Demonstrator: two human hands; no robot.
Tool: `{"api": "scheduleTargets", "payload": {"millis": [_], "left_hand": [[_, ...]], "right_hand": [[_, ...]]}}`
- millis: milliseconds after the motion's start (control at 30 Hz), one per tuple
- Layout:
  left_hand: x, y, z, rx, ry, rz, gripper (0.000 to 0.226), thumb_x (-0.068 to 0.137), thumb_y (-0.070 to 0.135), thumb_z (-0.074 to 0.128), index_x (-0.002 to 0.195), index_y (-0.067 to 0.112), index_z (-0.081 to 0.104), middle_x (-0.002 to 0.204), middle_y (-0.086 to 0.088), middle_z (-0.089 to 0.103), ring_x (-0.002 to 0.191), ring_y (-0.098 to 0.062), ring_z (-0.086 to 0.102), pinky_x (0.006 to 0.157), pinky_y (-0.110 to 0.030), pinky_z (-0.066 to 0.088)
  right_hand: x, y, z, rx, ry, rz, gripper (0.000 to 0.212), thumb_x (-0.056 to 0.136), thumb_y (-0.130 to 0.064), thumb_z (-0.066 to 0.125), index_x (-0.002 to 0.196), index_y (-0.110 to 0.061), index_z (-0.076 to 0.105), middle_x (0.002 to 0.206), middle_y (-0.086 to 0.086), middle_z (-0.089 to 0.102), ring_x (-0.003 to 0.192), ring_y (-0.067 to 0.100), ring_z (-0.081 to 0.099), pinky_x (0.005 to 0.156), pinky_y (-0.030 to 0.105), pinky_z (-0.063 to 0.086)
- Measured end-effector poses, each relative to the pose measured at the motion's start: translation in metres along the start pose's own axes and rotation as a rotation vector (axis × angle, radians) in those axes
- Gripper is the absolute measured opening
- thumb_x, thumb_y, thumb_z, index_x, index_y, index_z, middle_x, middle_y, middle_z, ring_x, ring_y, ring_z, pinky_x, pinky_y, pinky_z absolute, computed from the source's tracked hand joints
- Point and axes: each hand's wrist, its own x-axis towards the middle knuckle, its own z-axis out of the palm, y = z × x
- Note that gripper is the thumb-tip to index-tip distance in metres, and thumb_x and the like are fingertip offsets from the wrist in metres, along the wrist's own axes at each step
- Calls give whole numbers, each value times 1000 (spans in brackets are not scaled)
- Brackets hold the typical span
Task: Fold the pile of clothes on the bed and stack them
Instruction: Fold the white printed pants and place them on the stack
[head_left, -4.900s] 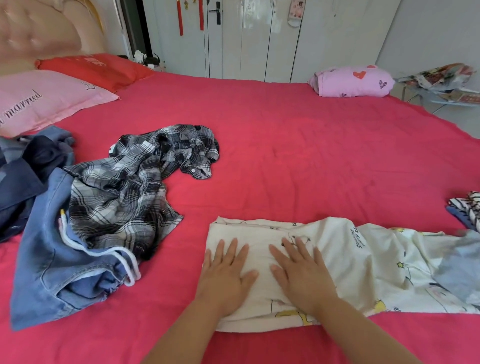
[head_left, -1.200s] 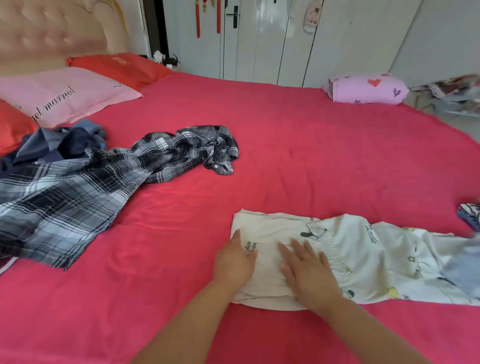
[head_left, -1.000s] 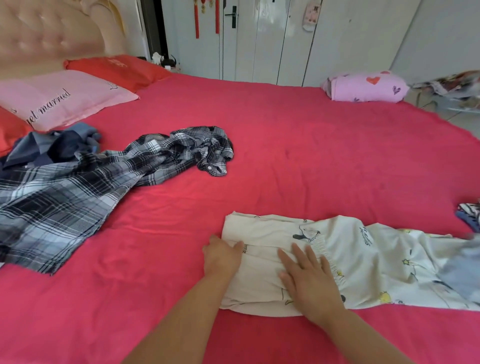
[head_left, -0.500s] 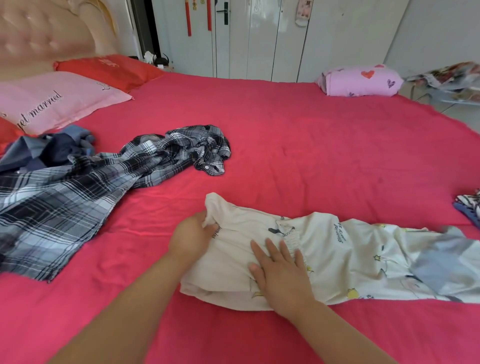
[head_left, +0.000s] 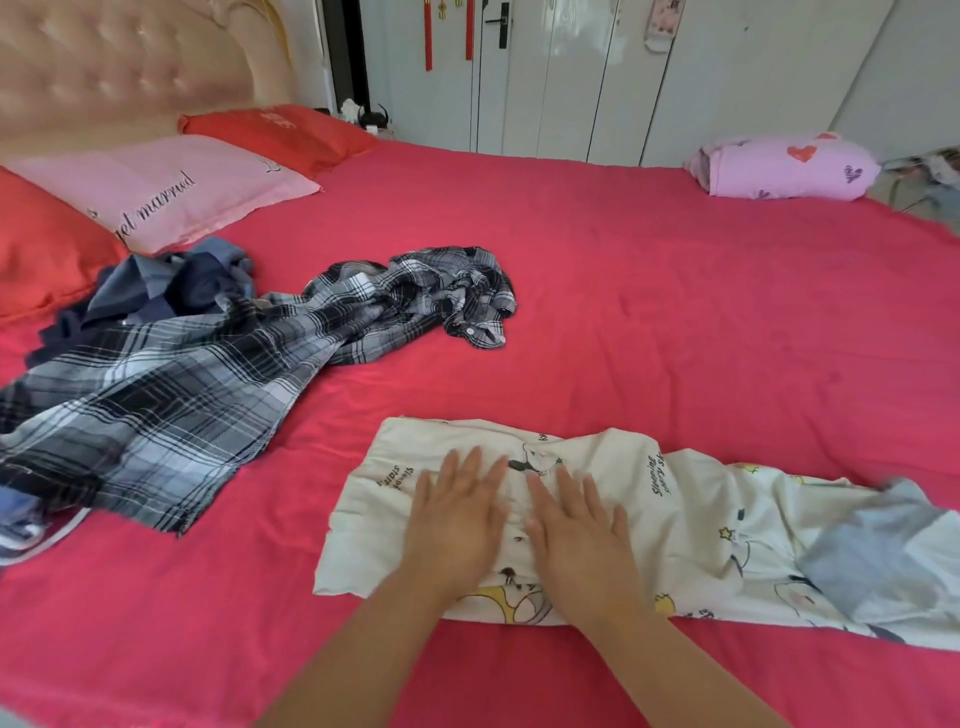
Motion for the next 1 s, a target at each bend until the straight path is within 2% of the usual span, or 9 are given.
{"api": "scheduleTargets", "payload": {"millis": [200,367,500,600,667,733,800,900,1000], "left_hand": [[8,7,15,124,-187,-37,55,99,45,11,148,31,-8,157,1,-14,144,-23,-16,114,-48,-12],[9,49,5,32,-4,35,53,100,37,17,149,29,0,158,3,-8,145,-19,-10,116,-44,-8],[14,91,33,15,-64,83,57,96,53,10,149,33,1,158,3,-11,145,-21,-13,115,-48,-6],[16,93,56,63,-29,47,84,71,65,-13,148,37,9,158,3,-8,145,-25,-8,114,-51,-2],[15,91,63,87,47,51,82,74,63,-6,144,37,28,158,0,9,145,-29,9,113,-55,9],[15,92,65,64,68,30,71,82,61,10,136,34,47,152,-1,29,139,-31,29,109,-56,20],[16,92,66,53,62,18,67,83,60,16,133,32,51,149,-1,35,137,-31,34,107,-55,21],[15,90,70,65,88,13,70,83,62,10,137,35,44,152,1,30,140,-28,28,110,-52,18],[16,90,72,85,120,7,73,80,63,4,140,37,38,154,4,23,142,-25,22,112,-50,16]], "right_hand": [[-1,28,3,-4,-126,-40,90,60,-71,-21,145,-43,-9,158,-1,-6,146,23,-3,116,47,4],[-8,68,-16,-82,14,3,107,54,-71,-40,147,-39,1,159,-1,2,146,24,-5,111,43,-13],[-22,118,-25,-48,-82,20,124,40,-75,-43,147,-38,8,158,-4,4,146,21,2,116,42,-1],[-33,147,-45,73,-20,-26,96,70,-77,-14,147,-32,21,155,0,20,144,19,15,117,32,14],[-38,173,-57,89,122,13,71,85,-57,10,143,-24,36,148,7,36,137,24,32,112,32,26],[-41,204,-65,67,236,127,56,88,-38,28,135,-15,47,139,13,46,127,31,45,105,37,36],[-45,232,-72,23,297,256,61,83,-41,29,132,-12,51,134,16,49,123,35,47,102,43,39],[-55,263,-79,-62,127,441,67,87,-52,45,145,-23,28,147,12,32,135,30,31,110,43,28],[-60,277,-82,223,73,562,80,83,-48,59,147,-23,18,148,15,28,134,28,32,108,40,29]]}}
